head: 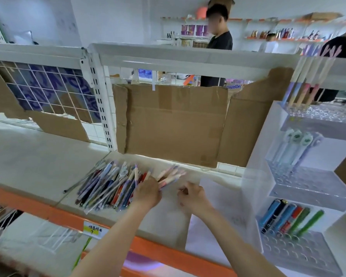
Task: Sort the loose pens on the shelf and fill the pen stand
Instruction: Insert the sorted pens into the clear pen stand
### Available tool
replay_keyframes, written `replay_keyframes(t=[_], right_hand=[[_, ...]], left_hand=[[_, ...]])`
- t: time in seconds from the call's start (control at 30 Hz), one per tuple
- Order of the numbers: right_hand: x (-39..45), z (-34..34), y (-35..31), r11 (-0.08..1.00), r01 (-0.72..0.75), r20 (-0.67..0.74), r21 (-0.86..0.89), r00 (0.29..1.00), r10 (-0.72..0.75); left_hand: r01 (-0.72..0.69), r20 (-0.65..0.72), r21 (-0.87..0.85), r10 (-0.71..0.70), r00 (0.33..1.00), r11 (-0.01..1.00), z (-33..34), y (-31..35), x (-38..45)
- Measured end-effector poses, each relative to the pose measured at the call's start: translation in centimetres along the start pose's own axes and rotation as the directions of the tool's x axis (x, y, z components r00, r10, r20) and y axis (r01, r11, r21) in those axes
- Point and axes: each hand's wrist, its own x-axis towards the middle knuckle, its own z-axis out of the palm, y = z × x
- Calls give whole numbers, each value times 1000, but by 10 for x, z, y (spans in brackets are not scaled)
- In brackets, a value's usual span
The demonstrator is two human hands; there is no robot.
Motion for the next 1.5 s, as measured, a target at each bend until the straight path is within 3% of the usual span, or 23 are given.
replay_keyframes(t=[0.07,0.1,0.13,0.17,0.23,0.27,0.33,0.47,0.67,0.9,1.03,1.27,1.37,1.5], right_hand=[[0,-11,0,998,5,-24,64,1000,-3],[-1,-18,-2,994,15,-35,111,999,-11],[-2,-25,-6,985,20,-47,174,999,-11],[-4,-34,-12,967,24,-57,254,998,-9],[-6,-53,-24,911,58,-94,409,995,-21],[-9,-65,-30,879,87,-121,469,992,-34],[-17,-88,-40,829,165,-178,535,981,-81],[-37,-135,-49,768,242,-266,593,959,-97],[-58,-200,-40,769,270,-367,580,929,-49],[-75,-300,-31,662,453,-560,598,826,-59],[-76,-343,-17,728,513,-613,455,774,-162],[-54,-380,-2,925,361,-694,116,696,-185],[-33,-378,3,961,269,-671,65,725,-157],[-16,-369,13,972,218,-637,87,762,-114]], left_hand=[[-14,-9,-225,13,1000,974,-14,-2,-5],[-5,10,-413,10,1000,911,-21,-1,-7],[51,81,-640,1,997,767,-30,4,-11],[128,168,-823,21,986,554,-38,10,-15],[259,287,-951,170,943,170,-57,25,-25],[295,299,-954,261,918,54,-66,34,-29],[322,271,-945,414,869,-57,-82,52,-39],[347,200,-928,608,768,-133,-102,82,-54],[346,209,-937,711,671,-52,-112,134,-77],[342,145,-928,704,695,-147,-118,188,-77],[337,121,-918,662,740,-209,-133,208,-73],[395,135,-853,587,798,-341,-153,239,-56],[414,123,-831,603,788,-372,-157,246,-53],[391,104,-856,628,771,-338,-157,248,-50]])
